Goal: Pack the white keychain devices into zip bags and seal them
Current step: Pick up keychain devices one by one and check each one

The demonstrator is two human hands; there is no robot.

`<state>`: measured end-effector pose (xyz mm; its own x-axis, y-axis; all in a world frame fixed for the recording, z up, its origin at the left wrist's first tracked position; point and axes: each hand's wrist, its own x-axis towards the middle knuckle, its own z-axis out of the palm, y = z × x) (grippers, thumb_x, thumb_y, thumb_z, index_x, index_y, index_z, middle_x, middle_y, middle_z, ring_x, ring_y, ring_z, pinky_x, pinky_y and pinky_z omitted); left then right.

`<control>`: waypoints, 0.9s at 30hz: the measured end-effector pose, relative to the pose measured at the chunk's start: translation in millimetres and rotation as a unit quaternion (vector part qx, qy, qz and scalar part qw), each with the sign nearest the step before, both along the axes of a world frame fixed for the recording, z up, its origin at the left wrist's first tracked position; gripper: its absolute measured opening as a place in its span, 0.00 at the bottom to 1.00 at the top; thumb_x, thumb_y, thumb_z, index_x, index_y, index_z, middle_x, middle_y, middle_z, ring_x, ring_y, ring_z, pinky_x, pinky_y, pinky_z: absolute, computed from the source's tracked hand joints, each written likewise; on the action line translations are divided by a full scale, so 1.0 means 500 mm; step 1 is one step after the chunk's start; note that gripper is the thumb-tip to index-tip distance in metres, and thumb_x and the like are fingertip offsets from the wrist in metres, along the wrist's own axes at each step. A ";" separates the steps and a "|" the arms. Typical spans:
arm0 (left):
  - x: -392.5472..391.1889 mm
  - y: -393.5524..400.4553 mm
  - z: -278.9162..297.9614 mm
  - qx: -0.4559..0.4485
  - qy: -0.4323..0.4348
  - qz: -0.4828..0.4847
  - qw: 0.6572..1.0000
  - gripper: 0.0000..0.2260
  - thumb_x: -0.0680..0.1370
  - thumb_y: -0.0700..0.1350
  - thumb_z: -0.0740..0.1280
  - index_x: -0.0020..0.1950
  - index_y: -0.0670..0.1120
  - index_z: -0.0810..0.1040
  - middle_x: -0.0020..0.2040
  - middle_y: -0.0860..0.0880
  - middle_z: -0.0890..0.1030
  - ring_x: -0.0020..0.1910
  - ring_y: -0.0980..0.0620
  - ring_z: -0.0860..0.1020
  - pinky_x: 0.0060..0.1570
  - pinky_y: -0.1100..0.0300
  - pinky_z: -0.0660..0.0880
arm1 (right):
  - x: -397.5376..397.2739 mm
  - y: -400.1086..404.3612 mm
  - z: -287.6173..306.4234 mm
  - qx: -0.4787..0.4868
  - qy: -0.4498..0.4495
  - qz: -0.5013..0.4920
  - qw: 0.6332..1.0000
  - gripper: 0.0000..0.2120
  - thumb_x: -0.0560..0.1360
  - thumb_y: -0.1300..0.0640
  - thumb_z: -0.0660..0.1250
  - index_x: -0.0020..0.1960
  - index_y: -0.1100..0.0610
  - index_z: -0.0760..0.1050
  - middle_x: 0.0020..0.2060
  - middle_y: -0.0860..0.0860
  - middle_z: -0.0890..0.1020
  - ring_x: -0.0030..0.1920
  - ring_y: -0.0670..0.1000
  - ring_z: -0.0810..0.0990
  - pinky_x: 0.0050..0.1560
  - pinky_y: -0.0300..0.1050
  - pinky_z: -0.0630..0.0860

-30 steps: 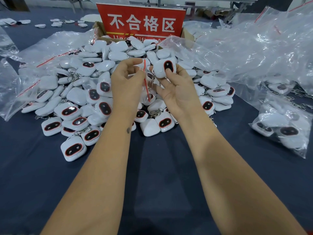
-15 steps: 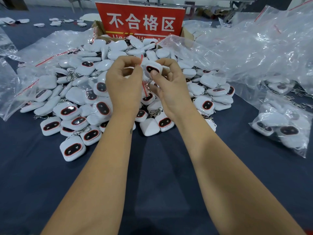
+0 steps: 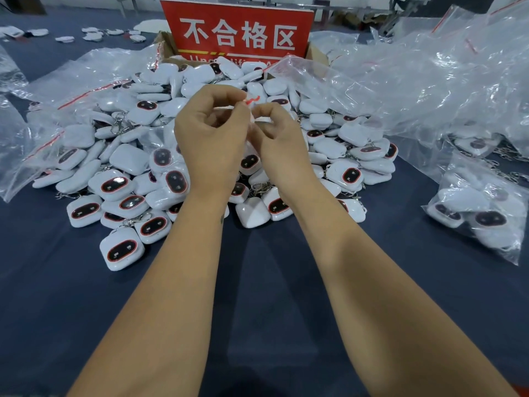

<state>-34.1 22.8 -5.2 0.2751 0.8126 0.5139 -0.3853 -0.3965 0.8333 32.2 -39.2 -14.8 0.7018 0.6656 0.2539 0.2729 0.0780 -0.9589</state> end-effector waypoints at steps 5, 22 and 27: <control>-0.002 0.003 0.005 -0.013 -0.023 -0.004 1.000 0.09 0.70 0.33 0.66 0.41 0.46 0.81 0.37 0.51 0.81 0.35 0.57 0.78 0.38 0.64 0.74 | 0.000 -0.010 0.008 -0.070 -0.031 0.025 0.997 0.13 0.80 0.55 0.62 0.43 0.62 0.78 0.50 0.51 0.77 0.39 0.28 0.77 0.45 0.47 0.72; 0.015 0.014 -0.019 -0.053 0.061 0.094 0.992 0.14 0.80 0.37 0.54 0.48 0.54 0.74 0.56 0.38 0.76 0.46 0.48 0.75 0.49 0.52 0.76 | 0.044 -0.022 -0.013 -0.291 -0.245 -0.109 0.918 0.27 0.76 0.59 0.61 0.74 0.47 0.67 0.69 0.49 0.73 0.71 0.57 0.64 0.71 0.55 0.58; 0.018 0.013 -0.024 0.002 0.160 0.025 0.987 0.15 0.78 0.36 0.57 0.44 0.54 0.75 0.54 0.43 0.79 0.48 0.51 0.79 0.53 0.53 0.77 | 0.042 -0.019 -0.030 -0.319 -0.315 -0.083 0.890 0.30 0.74 0.62 0.61 0.74 0.46 0.65 0.69 0.46 0.72 0.70 0.55 0.62 0.70 0.54 0.53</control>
